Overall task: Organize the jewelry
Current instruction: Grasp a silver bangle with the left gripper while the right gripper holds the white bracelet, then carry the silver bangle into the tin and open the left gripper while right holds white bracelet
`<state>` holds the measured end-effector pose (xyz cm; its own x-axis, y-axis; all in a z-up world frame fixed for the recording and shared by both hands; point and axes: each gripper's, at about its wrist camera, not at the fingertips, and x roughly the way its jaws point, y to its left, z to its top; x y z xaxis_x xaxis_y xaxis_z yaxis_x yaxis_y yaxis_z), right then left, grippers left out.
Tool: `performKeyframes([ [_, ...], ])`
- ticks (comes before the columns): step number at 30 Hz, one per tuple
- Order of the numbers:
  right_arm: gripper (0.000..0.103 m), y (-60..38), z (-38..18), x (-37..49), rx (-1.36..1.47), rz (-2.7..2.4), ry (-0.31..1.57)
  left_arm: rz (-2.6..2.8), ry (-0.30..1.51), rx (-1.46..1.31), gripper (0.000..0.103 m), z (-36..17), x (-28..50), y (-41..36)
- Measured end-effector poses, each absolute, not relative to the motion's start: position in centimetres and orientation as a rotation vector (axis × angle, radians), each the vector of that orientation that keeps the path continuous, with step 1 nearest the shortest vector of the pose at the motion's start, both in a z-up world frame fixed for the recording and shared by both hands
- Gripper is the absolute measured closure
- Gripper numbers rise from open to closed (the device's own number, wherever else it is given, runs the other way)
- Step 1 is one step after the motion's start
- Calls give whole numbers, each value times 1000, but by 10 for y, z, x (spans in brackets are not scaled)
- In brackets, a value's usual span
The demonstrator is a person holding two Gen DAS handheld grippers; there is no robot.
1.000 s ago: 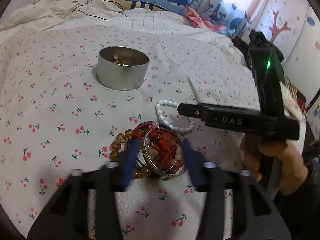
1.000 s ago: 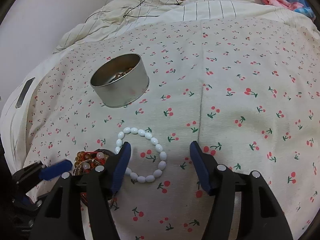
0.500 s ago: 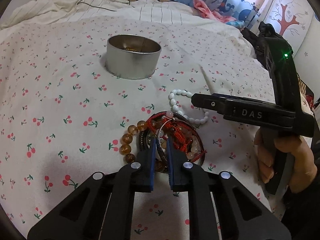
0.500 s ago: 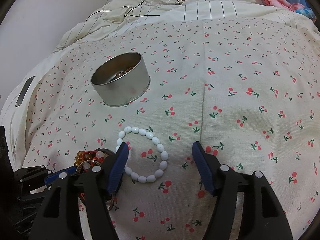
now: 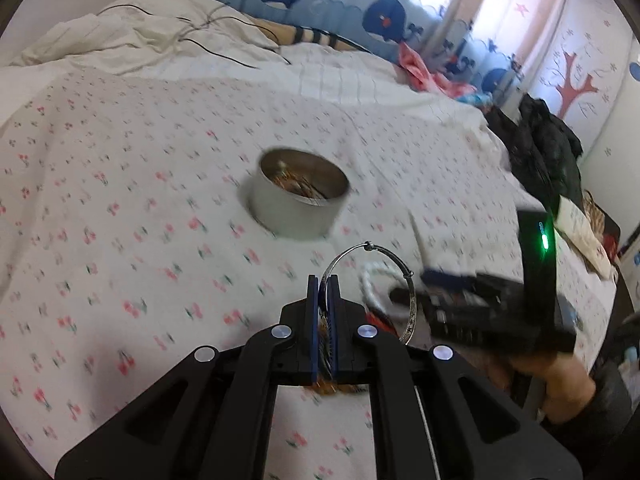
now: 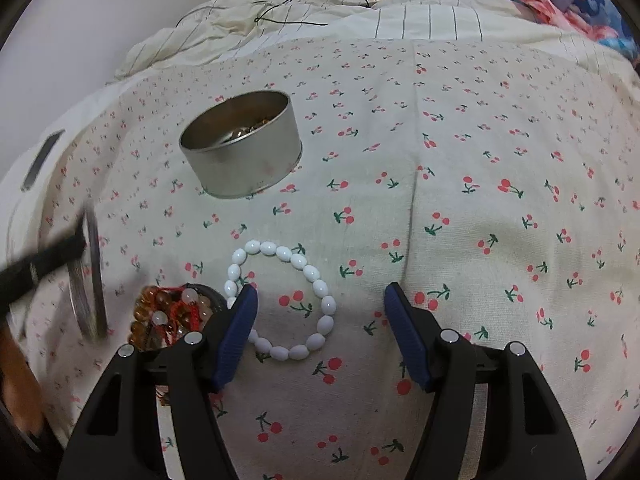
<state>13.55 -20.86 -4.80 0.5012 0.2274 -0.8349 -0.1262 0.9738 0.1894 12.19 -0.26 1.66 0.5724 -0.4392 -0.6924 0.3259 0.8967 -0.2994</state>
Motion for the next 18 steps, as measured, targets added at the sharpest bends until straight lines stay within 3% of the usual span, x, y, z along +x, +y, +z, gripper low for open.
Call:
performKeyframes([
  [2,45,-207,-49,135,83,209,1023,-440,847,-134,99,19,134,-3],
  [4,74,-208,-49,136,64,196,1022,-427,857,-126,99,15,146,-4],
  [6,95,-211,-49,136,71,198,1022,-412,873,-125,99,8,151,-5],
  [13,95,-220,-21,127,98,173,875,-394,887,-146,99,1,152,0],
  [18,94,-228,-36,135,142,148,949,-397,898,-138,99,-3,153,-4],
])
